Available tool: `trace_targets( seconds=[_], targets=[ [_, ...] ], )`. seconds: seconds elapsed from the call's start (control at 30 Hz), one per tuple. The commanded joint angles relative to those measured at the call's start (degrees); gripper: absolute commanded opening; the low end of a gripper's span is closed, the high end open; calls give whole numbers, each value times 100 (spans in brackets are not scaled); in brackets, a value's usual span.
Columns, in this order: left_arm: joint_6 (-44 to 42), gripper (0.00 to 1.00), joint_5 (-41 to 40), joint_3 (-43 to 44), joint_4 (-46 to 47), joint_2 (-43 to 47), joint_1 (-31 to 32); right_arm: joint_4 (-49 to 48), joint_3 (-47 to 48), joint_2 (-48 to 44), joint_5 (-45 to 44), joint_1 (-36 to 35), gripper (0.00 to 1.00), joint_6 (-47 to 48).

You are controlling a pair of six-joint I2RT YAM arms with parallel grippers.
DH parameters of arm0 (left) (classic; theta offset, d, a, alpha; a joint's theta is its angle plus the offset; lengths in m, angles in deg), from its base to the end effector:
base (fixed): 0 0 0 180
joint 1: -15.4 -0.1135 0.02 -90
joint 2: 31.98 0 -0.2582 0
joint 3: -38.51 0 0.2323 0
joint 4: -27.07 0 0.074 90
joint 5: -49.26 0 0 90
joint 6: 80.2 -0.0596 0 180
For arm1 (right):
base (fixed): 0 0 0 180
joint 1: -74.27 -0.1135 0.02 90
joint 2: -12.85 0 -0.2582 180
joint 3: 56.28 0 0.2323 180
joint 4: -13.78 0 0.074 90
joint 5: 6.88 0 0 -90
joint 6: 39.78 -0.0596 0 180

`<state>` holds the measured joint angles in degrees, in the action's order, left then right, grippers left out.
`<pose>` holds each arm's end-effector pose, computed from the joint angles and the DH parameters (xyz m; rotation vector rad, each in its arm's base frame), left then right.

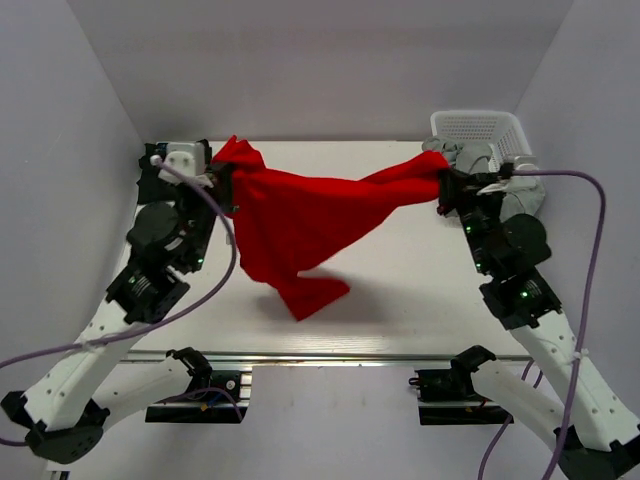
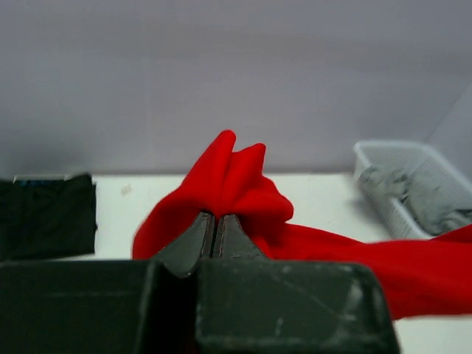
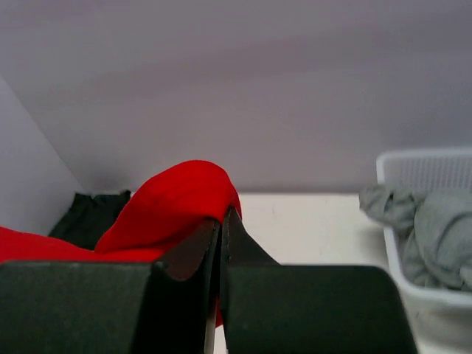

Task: Fold and stack the t-shirts
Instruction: Flatten out the tshirt

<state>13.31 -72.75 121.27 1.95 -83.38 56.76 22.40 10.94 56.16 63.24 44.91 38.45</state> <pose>0.1568 -0.0959 0.4497 0.0307 1.4822 -0.2266 0.1580 0.0657 0.4191 0.0959 1.3266 0.3839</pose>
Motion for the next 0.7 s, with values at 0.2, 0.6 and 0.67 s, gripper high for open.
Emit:
trace_targets(
  seconds=[0.2, 0.6, 0.67],
  targets=[
    [-614, 0, 1433, 691, 207, 973, -23, -191, 1699, -314, 581, 18, 0, 1054],
    [-720, 0, 3488, 2298, -478, 1106, -23, 213, 3001, -710, 1935, 1, 0, 1098],
    [-650, 0, 3771, 2536, -619, 1018, -23, 274, 3124, -797, 2179, 1, 0, 1080]
  ],
)
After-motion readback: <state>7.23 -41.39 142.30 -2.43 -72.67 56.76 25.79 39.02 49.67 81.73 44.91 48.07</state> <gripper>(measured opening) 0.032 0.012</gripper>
